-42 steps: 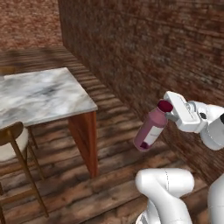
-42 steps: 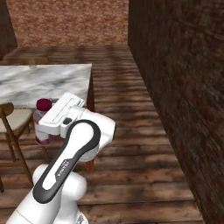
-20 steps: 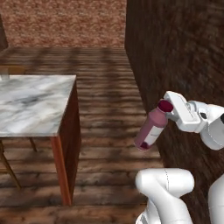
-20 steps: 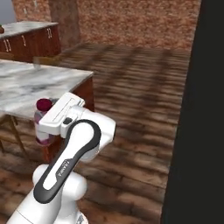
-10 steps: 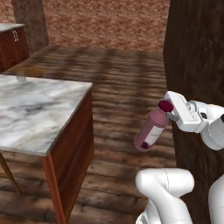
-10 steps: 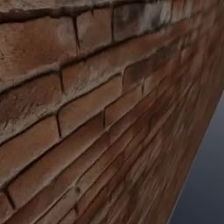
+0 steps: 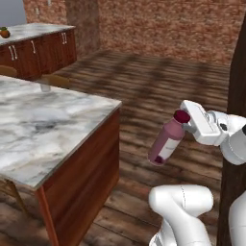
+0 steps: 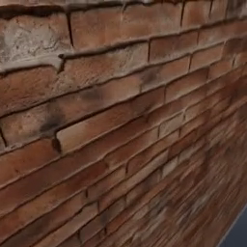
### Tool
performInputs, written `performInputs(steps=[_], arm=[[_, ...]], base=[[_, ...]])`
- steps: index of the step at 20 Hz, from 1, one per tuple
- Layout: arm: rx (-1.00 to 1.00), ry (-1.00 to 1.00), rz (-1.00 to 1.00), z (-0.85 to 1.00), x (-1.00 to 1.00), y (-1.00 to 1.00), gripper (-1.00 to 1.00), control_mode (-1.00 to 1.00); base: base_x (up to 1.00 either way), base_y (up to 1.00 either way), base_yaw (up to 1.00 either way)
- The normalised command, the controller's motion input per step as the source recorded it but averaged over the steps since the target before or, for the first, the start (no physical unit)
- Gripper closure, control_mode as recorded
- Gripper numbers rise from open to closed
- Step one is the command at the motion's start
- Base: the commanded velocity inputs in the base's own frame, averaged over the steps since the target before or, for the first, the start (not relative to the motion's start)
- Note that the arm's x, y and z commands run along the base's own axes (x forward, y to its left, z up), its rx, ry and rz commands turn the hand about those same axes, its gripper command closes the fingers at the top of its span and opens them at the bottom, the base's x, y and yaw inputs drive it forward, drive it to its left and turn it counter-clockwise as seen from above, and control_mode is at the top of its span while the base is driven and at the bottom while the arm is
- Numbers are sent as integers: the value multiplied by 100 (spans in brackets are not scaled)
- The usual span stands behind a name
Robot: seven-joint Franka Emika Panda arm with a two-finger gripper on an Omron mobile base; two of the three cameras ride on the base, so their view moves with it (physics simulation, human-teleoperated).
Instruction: There is a wine glass and glass cup on the dining counter. Place the wine bottle next to the wine glass and the juice bottle next to the glass cup.
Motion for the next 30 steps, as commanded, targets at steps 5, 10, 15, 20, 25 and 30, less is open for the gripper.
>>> performInputs(steps=[5,10,15,20,25,30], arm=[[0,0,0,0,0,0,100,100],[0,0,0,0,0,0,100,100],[0,0,0,0,0,0,100,100],[0,0,0,0,0,0,100,100],[0,0,0,0,0,0,100,100],[0,0,0,0,0,0,100,100]], base=[[48,-80,43],[36,-81,44],[26,-84,46],[7,-92,46],[1,-98,46],[0,-91,49]])
